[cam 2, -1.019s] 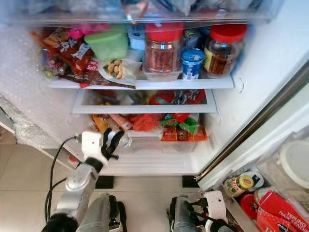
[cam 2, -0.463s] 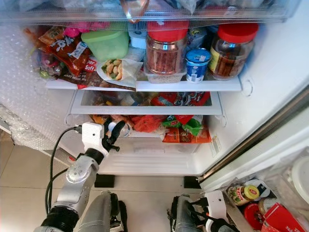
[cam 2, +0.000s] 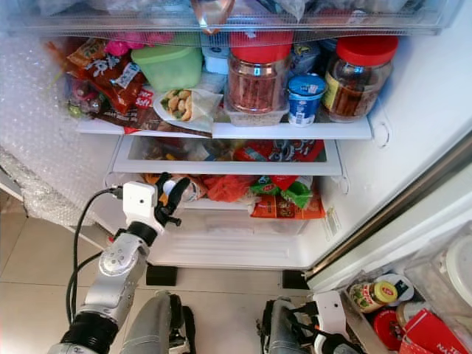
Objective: Restocking fridge
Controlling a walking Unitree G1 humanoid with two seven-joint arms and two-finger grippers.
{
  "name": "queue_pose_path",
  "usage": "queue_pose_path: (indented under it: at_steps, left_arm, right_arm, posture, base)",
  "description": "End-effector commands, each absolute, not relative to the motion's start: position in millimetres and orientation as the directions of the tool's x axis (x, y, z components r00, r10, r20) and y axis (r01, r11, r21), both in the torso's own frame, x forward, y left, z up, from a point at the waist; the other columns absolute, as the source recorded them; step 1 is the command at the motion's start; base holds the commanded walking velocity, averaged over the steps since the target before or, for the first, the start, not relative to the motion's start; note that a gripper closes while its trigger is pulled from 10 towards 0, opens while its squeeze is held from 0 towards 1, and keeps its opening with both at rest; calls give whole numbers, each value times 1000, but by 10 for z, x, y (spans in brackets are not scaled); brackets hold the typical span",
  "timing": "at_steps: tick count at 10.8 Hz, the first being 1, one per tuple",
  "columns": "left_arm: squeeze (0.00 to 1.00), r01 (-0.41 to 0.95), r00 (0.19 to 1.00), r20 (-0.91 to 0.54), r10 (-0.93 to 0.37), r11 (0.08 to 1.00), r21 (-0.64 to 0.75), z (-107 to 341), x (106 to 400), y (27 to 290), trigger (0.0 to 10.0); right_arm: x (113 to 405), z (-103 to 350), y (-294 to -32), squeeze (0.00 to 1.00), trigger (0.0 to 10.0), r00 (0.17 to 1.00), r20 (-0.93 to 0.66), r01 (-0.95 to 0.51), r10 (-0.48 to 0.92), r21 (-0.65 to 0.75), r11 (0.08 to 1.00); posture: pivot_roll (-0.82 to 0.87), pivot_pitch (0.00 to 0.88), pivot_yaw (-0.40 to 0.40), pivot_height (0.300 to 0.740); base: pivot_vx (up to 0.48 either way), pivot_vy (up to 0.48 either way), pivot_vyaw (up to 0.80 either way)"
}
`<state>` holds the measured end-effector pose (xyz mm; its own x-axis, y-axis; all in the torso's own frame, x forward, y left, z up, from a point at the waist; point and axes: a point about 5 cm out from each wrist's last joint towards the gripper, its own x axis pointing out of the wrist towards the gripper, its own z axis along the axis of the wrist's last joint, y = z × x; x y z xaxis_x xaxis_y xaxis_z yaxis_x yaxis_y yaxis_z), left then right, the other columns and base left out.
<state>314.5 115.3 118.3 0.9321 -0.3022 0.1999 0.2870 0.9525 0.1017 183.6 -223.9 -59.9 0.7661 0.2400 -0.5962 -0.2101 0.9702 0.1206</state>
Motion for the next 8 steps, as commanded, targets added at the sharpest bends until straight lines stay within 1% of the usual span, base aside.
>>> queue_pose_path:
  at_steps: [1, 2, 3, 4, 5, 6, 7, 8]
  left_arm:
    - [0, 276, 914, 245, -324, 938, 211, 1305, 3152, 1144, 10000]
    - [0, 292, 890, 227, -396, 877, 382, 1327, 3152, 1103, 10000]
    - [0, 290, 875, 194, -443, 801, 523, 1333, 3160, 1081, 10000]
    - [0, 290, 866, 189, -464, 772, 565, 1355, 3168, 1072, 10000]
    - [0, 279, 869, 189, -458, 767, 578, 1369, 3177, 1077, 10000]
    - [0, 252, 867, 174, -467, 711, 656, 1403, 3199, 1068, 10000]
    - [0, 238, 867, 164, -471, 680, 694, 1412, 3209, 1064, 10000]
    - [0, 199, 864, 127, -486, 563, 802, 1407, 3234, 1034, 10000]
  right_arm:
    - [1666, -702, -2220, 0, 10000, 719, -651, -200, 244, 143, 969]
    - [1666, -701, -2222, 0, 10000, 719, -651, -200, 244, 143, 969]
    - [1667, -701, -2222, 0, 10000, 719, -651, -200, 244, 143, 969]
    - [1667, -701, -2223, 0, 10000, 718, -652, -201, 244, 142, 969]
    - [1667, -702, -2223, 0, 10000, 717, -652, -201, 245, 142, 969]
    - [1665, -703, -2223, 0, 10000, 716, -654, -202, 246, 143, 969]
    - [1664, -703, -2223, 0, 10000, 715, -654, -203, 247, 144, 969]
    - [1661, -705, -2222, 0, 10000, 713, -656, -204, 248, 145, 968]
  posture:
    - [-65, 228, 41, 642]
    - [-66, 228, 41, 642]
    - [-65, 228, 40, 642]
    - [-65, 226, 40, 642]
    - [-65, 226, 40, 642]
    - [-64, 226, 41, 642]
    - [-64, 226, 41, 642]
    - [-67, 226, 42, 642]
  base:
    - [0, 0, 0]
    - [0, 0, 0]
    - [0, 0, 0]
    - [0, 0, 0]
    - [0, 0, 0]
    - [0, 0, 0]
    - [0, 0, 0]
    - [0, 0, 0]
